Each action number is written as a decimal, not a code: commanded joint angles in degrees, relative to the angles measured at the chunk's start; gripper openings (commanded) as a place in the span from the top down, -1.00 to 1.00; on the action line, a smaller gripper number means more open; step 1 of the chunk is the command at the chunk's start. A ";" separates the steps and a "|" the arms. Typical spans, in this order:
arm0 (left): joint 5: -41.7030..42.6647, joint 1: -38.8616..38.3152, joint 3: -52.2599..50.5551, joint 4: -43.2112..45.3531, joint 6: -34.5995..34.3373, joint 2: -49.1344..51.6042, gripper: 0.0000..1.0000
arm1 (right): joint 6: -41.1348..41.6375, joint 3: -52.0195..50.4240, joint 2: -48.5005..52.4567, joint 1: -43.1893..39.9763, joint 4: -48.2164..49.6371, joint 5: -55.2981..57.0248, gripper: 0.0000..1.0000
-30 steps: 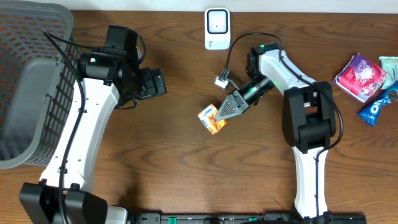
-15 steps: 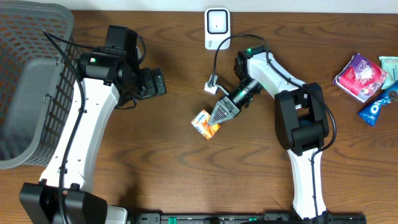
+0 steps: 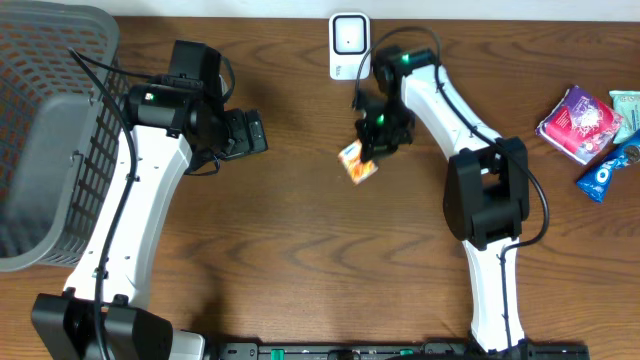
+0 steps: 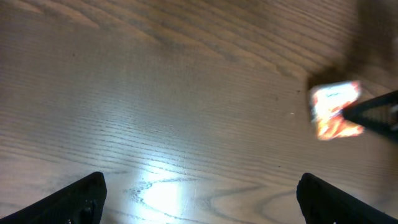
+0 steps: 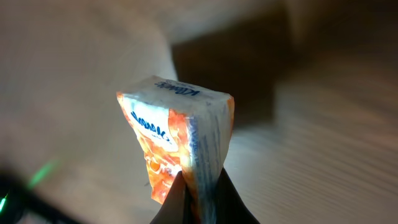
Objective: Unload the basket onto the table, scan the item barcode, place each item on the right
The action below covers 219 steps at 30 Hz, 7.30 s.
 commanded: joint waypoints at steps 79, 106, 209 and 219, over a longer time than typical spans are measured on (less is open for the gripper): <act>-0.55 0.24 0.31 -0.17 0.35 0.24 -0.96 | 3.87 -8.24 -0.68 -10.97 18.27 -9.99 0.97; -0.55 0.24 0.31 -0.20 0.35 0.24 -0.96 | -10.47 7.19 -0.59 5.79 48.59 44.24 0.98; -0.55 0.24 0.31 -0.20 0.35 0.24 -0.96 | 14.51 4.52 -48.70 -28.92 -13.20 16.48 -0.98; -0.55 0.24 0.31 -0.20 0.35 0.24 -0.96 | 14.21 -6.05 -60.67 -8.26 -11.85 20.04 -0.99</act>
